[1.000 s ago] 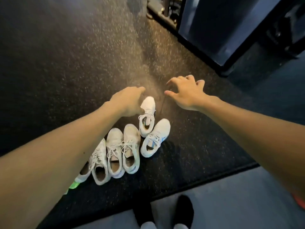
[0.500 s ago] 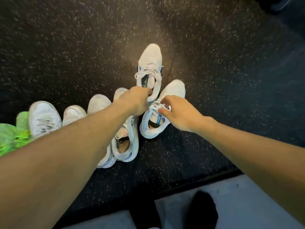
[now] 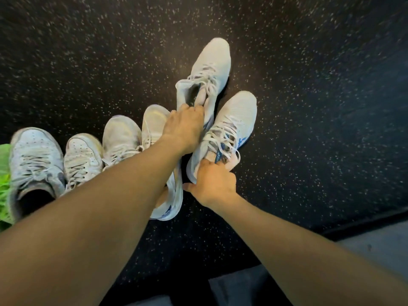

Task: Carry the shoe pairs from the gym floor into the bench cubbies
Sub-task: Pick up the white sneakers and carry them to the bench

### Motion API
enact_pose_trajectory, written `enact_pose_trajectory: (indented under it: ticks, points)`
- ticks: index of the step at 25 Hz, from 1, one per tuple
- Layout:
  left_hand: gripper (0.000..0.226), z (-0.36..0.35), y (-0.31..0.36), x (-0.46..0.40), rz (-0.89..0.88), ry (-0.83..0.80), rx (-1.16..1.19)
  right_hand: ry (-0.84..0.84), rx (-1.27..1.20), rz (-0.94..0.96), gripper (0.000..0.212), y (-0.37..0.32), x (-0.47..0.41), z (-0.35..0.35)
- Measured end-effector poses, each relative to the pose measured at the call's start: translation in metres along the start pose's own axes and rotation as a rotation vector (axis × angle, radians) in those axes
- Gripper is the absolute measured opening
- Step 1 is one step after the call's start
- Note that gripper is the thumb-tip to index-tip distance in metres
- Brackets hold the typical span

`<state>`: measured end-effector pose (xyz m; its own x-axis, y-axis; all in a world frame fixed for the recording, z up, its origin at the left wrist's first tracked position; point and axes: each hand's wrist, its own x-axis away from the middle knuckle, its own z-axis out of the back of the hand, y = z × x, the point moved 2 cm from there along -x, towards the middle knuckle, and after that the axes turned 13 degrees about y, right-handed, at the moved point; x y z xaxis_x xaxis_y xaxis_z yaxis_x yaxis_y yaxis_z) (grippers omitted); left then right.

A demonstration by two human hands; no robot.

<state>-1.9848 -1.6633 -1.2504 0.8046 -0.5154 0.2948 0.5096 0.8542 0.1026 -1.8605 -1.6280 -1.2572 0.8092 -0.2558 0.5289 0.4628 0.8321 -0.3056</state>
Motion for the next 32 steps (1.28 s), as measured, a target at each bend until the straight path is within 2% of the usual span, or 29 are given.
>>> enact_pose_trajectory:
  ticks: [3, 5, 10, 16, 23, 32]
  points:
    - [0.038, -0.013, 0.022, 0.009, -0.071, -0.044, -0.092, 0.064, 0.106, -0.076, 0.044, 0.017, 0.004, -0.007]
    - [0.032, -0.025, 0.032, 0.027, -0.075, -0.041, -0.123, 0.099, 0.148, -0.055, 0.033, 0.034, 0.014, -0.006]
    - [0.031, -0.034, 0.046, 0.082, -0.03, -0.228, 0.045, 0.107, 0.089, -0.047, 0.027, 0.067, 0.028, 0.028]
    - [0.024, 0.016, 0.064, 0.099, -0.081, -0.278, 0.102, 0.087, 0.082, 0.006, 0.021, 0.065, 0.058, 0.096]
    - [0.025, 0.164, 0.069, 0.091, -0.051, -0.157, 0.116, 0.235, 0.055, 0.088, 0.024, 0.035, 0.091, 0.224]
    - [0.029, 0.474, 0.084, 0.102, -0.089, 0.166, 0.064, 0.532, -0.045, 0.215, 0.018, -0.057, 0.177, 0.489]
